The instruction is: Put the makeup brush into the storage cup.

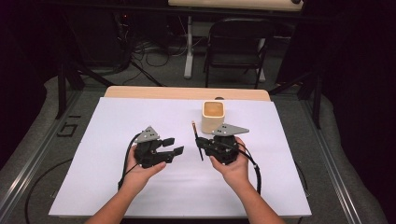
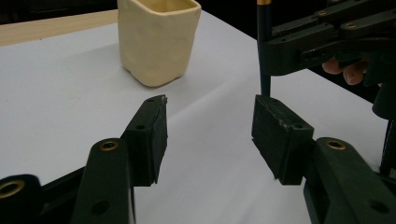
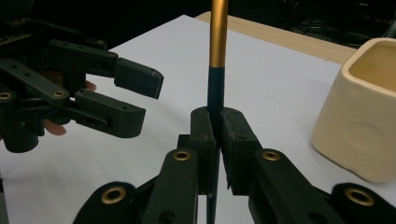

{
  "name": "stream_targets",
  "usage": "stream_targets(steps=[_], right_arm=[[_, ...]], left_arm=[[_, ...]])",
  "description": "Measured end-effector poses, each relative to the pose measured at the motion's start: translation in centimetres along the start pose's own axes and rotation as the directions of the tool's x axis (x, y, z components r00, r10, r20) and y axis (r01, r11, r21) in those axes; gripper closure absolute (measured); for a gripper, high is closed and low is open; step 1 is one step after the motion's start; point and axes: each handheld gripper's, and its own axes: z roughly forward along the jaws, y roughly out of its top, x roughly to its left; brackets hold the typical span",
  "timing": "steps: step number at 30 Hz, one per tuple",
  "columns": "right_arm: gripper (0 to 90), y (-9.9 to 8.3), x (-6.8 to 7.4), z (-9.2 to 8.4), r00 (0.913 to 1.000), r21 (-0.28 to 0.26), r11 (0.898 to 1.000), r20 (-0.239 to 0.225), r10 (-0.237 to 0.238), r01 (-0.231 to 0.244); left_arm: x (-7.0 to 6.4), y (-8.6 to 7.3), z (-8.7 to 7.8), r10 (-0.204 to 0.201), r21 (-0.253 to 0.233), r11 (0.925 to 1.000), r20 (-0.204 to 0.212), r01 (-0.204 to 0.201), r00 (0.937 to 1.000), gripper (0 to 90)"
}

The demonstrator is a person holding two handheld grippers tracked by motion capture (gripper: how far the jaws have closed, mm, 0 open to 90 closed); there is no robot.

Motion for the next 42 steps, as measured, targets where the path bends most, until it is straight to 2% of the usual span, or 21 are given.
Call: stream_targets(steps=[10,15,20,28,42], right_arm=[[83.7,-0.2,0.6,0.1,1.0000,-0.039,0.999,-0.004,0.003,-0.003],[83.7,-0.3,0.9,0.1,1.0000,-0.055,0.998,-0.008,0.006,-0.007],[83.7,-0.5,1.3,0.3,1.0000,-0.071,0.997,-0.005,0.003,-0.004],[83.8,-0.6,1.9,0.4,1.0000,-0.094,0.996,-0.005,-0.006,0.006],[83.7,-0.7,2.2,0.4,0.9994,-0.112,0.994,-0.031,0.014,-0.017]], left_arm=[[-0.5,-0.3,0.5,-0.018,0.004,0.9998,0.029,0.018,0.9994,50.3],[-0.8,-0.3,0.7,-0.037,0.002,0.9993,0.056,0.037,0.9977,53.1],[-1.1,-0.4,1.0,-0.035,0.012,0.9993,0.069,0.034,0.9970,55.7],[-1.3,-0.6,1.4,-0.057,0.014,0.9983,0.084,0.057,0.9948,60.2],[-1.7,-0.7,2.1,-0.080,0.017,0.9968,0.109,0.078,0.9908,71.4]])
